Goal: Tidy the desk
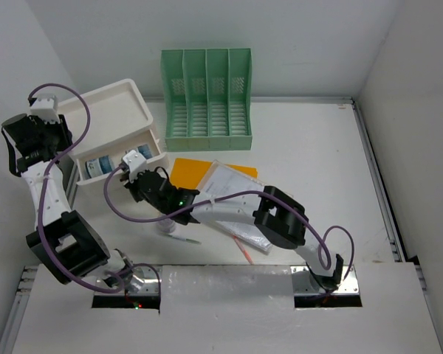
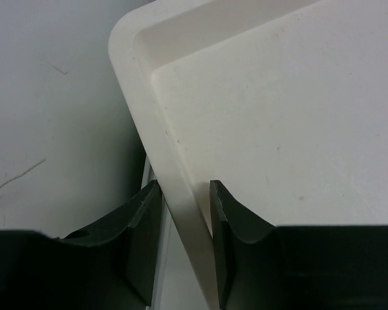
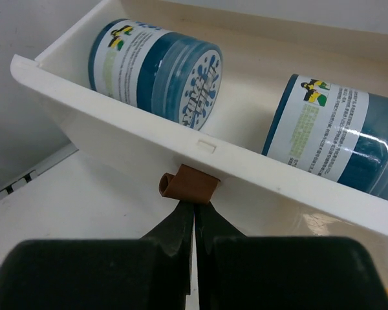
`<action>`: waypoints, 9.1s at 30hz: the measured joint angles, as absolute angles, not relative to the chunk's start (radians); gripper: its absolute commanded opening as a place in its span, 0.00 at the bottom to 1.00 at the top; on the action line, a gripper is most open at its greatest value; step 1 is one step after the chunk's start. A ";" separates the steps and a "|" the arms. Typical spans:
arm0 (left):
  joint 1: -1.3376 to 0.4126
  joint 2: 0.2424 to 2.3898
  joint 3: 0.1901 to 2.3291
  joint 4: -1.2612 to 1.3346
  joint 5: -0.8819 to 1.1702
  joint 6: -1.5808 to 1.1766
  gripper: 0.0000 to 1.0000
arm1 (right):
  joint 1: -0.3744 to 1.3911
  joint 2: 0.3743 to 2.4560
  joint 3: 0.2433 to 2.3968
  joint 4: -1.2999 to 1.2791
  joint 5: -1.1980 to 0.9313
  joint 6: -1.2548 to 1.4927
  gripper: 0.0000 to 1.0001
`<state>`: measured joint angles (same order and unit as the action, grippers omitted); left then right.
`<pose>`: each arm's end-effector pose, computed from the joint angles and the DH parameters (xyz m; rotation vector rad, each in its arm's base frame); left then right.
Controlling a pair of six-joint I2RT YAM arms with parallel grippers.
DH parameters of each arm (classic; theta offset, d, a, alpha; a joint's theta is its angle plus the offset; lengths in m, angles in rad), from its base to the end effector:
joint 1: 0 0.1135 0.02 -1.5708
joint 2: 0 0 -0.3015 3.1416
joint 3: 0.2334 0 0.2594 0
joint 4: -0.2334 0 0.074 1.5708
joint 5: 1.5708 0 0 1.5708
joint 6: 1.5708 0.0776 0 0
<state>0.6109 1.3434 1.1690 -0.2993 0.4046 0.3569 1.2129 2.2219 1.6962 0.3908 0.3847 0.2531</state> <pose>0.2963 0.1702 0.3562 -0.0046 2.0094 0.2049 0.2360 0.5478 0.2589 -0.5379 1.6712 0.7610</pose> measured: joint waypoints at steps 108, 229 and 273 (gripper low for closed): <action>0.608 1.515 1.377 -0.414 0.480 0.402 0.00 | 0.765 2.146 1.749 -0.003 -0.772 -0.233 0.00; 0.617 1.466 1.293 -0.356 0.590 0.206 0.00 | 1.033 2.560 1.904 0.672 0.258 0.270 0.49; 0.618 1.416 1.225 -0.299 0.528 0.099 0.00 | 1.085 2.470 1.574 0.997 0.268 0.179 0.00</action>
